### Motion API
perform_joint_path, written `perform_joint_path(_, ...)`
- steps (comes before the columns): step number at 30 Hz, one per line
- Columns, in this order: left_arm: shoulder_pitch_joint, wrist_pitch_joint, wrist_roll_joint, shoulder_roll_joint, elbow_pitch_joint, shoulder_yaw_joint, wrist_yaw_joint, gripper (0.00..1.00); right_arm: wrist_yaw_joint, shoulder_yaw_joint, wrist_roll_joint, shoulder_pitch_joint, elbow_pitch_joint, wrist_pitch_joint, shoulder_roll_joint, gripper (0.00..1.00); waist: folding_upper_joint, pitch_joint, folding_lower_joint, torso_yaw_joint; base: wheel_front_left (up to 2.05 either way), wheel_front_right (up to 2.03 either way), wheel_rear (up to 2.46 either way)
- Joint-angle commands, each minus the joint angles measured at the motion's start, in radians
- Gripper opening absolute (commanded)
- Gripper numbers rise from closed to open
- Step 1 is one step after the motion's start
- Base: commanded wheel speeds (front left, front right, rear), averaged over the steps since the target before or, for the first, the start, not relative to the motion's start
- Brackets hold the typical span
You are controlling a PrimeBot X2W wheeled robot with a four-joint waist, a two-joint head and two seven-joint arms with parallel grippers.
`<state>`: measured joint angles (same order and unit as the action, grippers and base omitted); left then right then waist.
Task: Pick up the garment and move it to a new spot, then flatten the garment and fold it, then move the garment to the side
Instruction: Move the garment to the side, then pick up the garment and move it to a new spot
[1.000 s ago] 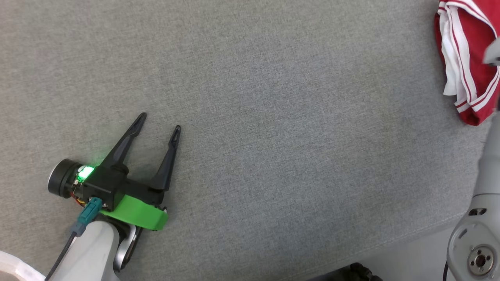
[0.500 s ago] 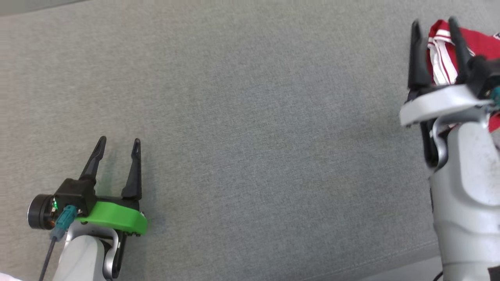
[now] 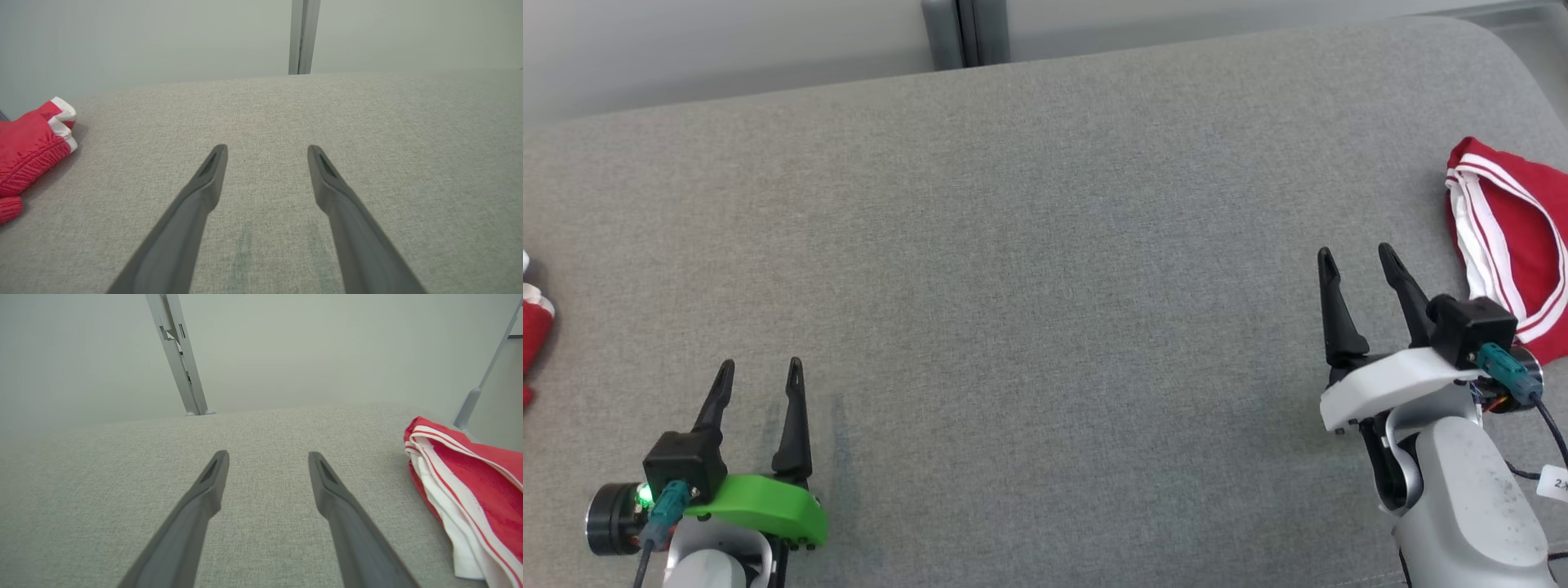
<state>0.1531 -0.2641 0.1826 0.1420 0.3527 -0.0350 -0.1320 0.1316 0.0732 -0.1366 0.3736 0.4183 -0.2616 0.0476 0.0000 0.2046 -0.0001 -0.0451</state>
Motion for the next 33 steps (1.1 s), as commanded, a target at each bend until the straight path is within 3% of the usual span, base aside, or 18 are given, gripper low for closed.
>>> perform_joint_path(1, -0.025, 0.000, 0.002, -0.005, 0.004, -0.004, 0.003, 1.00, -0.002, 0.006, -0.015, -0.027, 0.003, -0.004, 0.006, 1.00, 0.0000, -0.058, 0.0001, 0.041, 0.00, 0.00, 0.00)
perform_joint_path(12, -0.130, 0.000, 0.002, -0.049, -0.002, 0.042, 0.003, 1.00, -0.002, -0.016, 0.002, -0.141, 0.034, -0.004, 0.005, 1.00, 0.0000, -0.150, 0.0001, 0.061, 0.00, 0.00, 0.00)
perform_joint_path(23, -0.144, 0.000, 0.000, -0.071, -0.030, 0.066, 0.003, 1.00, -0.002, -0.021, -0.009, -0.164, 0.030, -0.004, 0.005, 1.00, 0.0000, -0.147, 0.0001, 0.101, 0.00, 0.00, 0.00)
perform_joint_path(27, -0.112, 0.000, 0.011, -0.073, -0.018, 0.068, 0.003, 1.00, -0.002, -0.046, 0.000, -0.143, 0.036, -0.004, 0.005, 1.00, 0.0000, -0.122, 0.0001, 0.159, 0.00, 0.00, 0.00)
perform_joint_path(33, -0.089, 0.000, 0.034, -0.076, 0.020, 0.099, 0.003, 1.00, -0.002, -0.097, 0.005, -0.110, 0.044, -0.004, 0.005, 1.00, 0.0000, -0.085, 0.0001, 0.302, 0.00, 0.00, 0.00)
